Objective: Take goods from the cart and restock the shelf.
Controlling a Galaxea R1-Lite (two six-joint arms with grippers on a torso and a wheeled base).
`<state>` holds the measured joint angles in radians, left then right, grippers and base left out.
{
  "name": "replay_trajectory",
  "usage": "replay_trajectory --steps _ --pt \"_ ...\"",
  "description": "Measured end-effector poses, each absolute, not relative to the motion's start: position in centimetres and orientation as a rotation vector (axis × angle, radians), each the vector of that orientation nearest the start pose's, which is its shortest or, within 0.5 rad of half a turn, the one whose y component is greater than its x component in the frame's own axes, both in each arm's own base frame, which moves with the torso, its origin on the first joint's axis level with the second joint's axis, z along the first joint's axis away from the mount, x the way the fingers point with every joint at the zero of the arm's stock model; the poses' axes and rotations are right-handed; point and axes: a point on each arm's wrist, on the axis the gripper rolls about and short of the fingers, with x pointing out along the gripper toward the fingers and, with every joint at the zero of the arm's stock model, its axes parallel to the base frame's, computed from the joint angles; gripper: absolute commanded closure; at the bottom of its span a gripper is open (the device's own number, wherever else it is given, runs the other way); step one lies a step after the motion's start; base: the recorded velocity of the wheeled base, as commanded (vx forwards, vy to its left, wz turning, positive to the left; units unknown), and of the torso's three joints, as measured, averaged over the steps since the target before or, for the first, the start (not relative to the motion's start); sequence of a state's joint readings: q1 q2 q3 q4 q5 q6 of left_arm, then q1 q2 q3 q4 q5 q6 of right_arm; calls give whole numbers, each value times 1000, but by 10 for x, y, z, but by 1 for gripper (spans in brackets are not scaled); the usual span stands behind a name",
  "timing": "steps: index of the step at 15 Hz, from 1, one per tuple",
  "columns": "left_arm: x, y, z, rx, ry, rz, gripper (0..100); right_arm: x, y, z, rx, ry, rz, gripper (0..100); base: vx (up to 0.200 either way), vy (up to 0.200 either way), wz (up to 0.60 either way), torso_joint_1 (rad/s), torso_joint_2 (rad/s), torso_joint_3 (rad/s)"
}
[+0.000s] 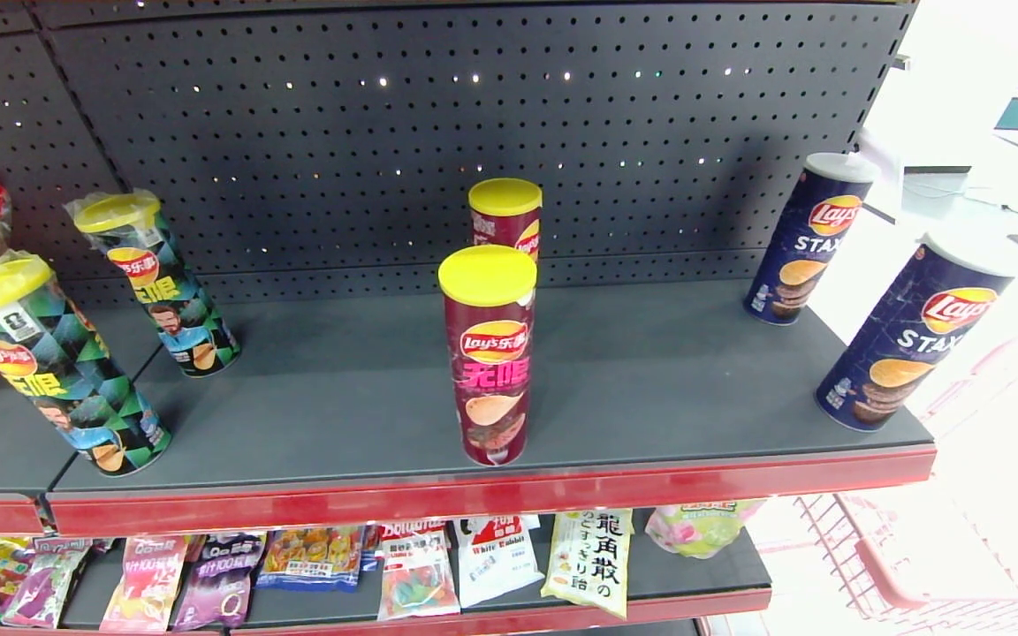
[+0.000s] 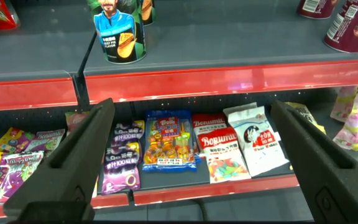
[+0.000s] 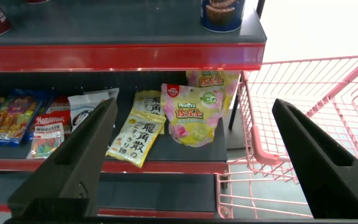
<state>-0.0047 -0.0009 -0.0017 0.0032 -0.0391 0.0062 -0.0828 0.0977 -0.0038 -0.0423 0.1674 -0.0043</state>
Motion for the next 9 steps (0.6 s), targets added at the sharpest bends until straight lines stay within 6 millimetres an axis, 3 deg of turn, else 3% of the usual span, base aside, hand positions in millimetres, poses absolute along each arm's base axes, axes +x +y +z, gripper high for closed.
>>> replay_trajectory --steps 9 --pt "-23 0 76 5 1 -24 0 -15 5 83 -17 50 84 0 0 0 0 0 0 0"
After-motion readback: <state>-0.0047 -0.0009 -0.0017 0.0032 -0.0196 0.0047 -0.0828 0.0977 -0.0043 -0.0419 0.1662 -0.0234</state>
